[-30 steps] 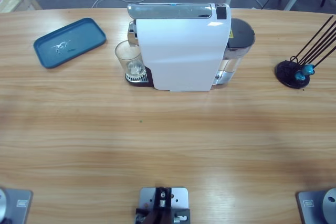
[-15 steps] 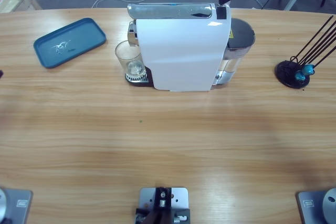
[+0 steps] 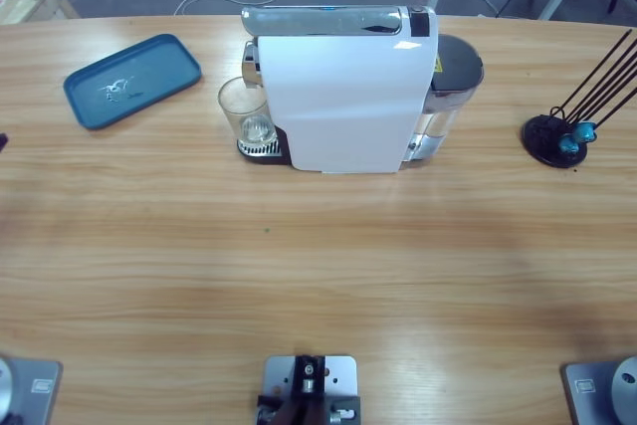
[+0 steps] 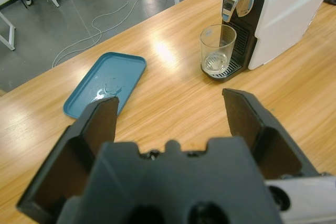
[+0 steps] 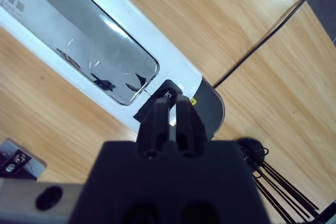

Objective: Pour coffee

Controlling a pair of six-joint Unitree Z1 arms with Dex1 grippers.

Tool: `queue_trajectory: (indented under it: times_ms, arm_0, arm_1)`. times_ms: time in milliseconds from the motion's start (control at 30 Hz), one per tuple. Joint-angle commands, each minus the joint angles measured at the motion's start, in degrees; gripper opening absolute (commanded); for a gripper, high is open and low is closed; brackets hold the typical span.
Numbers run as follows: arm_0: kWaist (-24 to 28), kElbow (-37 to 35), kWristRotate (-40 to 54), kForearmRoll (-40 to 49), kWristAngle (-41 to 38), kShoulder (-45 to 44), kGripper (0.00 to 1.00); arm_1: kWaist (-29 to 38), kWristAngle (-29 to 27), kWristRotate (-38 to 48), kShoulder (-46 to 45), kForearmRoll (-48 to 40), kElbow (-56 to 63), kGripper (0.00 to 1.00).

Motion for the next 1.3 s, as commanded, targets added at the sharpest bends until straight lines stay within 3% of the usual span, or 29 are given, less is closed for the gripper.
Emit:
queue_trajectory:
  times_ms: [33, 400, 833, 1200, 1300]
  arm_0:
    - [-0.2, 2.4, -0.3, -0.6, -1.0, 1.4, 0.852]
    - [-0.2, 2.4, -0.2, -0.6, -1.1, 1.6, 0.853]
    - [-0.2, 2.4, -0.3, -0.7, -1.5, 1.6, 0.853]
    - [-0.2, 2.4, -0.3, -0.7, -1.5, 1.8, 0.853]
    - [-0.2, 2.4, -0.4, -0.7, -1.5, 1.9, 0.914]
  arm_1:
    - [0.3, -0.9, -0.8, 5.1, 0.5, 1.0, 0.000]
    - [0.3, 0.1, -0.7, 6.5, 0.5, 1.4, 0.000]
    - [0.0, -2.1, 0.3, -2.3, 1.8, 2.5, 0.000]
    - [0.0, -2.8, 0.4, -4.1, 1.9, 3.2, 0.000]
    - [0.0, -1.8, 0.6, -3.9, 1.9, 3.0, 0.000]
